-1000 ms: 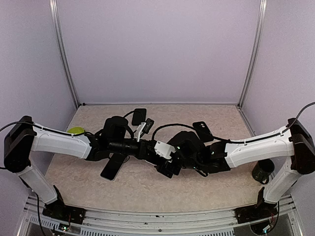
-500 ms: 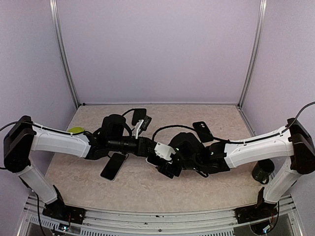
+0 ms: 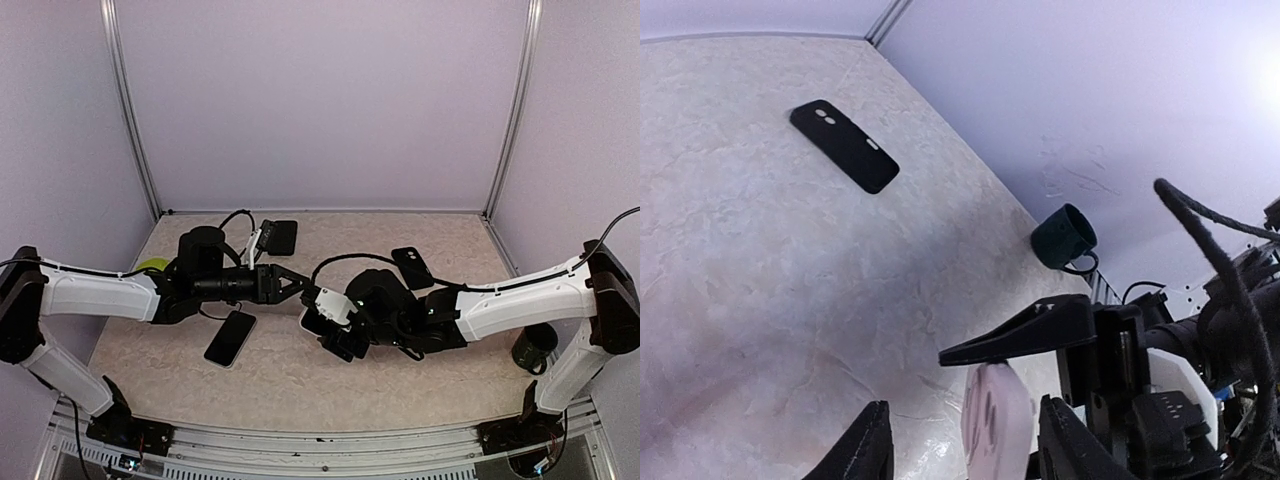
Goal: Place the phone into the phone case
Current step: Adjust the phone with the phone case at the center of the board.
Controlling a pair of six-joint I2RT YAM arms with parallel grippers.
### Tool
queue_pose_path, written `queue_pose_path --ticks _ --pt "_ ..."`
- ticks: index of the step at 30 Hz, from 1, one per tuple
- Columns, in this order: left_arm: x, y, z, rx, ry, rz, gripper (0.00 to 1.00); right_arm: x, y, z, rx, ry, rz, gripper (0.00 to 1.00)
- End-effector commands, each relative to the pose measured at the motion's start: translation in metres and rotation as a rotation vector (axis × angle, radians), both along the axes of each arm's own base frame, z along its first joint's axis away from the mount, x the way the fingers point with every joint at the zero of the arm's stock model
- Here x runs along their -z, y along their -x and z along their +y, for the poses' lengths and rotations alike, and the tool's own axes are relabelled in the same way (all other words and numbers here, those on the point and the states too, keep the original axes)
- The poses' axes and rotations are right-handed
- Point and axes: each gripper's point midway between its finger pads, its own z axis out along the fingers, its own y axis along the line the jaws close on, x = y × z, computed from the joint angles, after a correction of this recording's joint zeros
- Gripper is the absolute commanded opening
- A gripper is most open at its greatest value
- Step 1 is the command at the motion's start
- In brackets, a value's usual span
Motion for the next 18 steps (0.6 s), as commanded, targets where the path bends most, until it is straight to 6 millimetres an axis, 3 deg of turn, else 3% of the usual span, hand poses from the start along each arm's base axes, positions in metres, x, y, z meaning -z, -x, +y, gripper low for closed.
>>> queue_pose_path --ticks 1,8,18 --pt "-0.001 -0.019 0.022 -0.13 0.009 0.0 0.49 -0.015 -0.014 0.002 0.061 -0.058 -0.014 0.79" --pt "-0.001 -0.029 0.048 -0.264 0.017 -0.024 0.52 -0.018 -0.035 -0.011 0.159 -0.082 0.024 0.79" --pt "-0.002 -0.034 0.073 -0.393 0.025 -0.045 0.53 -0.025 -0.089 -0.033 0.4 -0.152 0.127 0.78"
